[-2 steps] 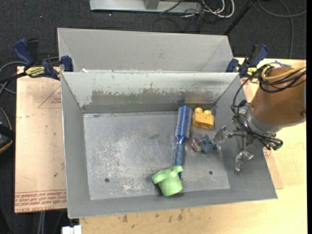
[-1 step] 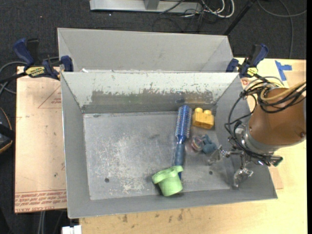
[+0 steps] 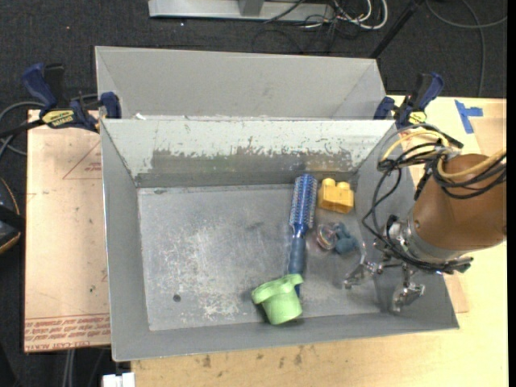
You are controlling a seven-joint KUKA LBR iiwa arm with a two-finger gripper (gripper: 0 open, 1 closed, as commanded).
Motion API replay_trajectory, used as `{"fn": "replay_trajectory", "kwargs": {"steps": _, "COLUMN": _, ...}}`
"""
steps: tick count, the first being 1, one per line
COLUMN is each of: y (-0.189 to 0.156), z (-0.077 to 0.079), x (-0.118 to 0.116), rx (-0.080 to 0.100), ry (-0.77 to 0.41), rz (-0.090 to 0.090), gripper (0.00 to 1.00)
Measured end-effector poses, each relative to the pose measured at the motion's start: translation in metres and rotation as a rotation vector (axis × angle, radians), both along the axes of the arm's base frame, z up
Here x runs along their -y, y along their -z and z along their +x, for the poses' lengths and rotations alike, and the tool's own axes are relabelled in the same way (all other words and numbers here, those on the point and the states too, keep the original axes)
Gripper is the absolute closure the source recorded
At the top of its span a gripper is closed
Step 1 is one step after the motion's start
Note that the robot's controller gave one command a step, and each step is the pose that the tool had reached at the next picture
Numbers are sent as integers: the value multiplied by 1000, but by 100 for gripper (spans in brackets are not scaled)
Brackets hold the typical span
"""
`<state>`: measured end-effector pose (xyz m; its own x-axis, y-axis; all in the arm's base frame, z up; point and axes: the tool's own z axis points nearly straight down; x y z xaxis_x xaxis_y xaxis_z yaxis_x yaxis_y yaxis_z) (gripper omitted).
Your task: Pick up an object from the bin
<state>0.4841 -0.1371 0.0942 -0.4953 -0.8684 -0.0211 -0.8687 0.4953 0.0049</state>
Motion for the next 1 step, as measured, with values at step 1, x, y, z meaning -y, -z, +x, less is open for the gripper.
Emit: {"fn": "replay_trajectory", "kwargs": {"steps": 1, "y": -17, "z": 58, "x": 1, "rx": -2, "ry": -192, "rz": -1, "gripper": 0}}
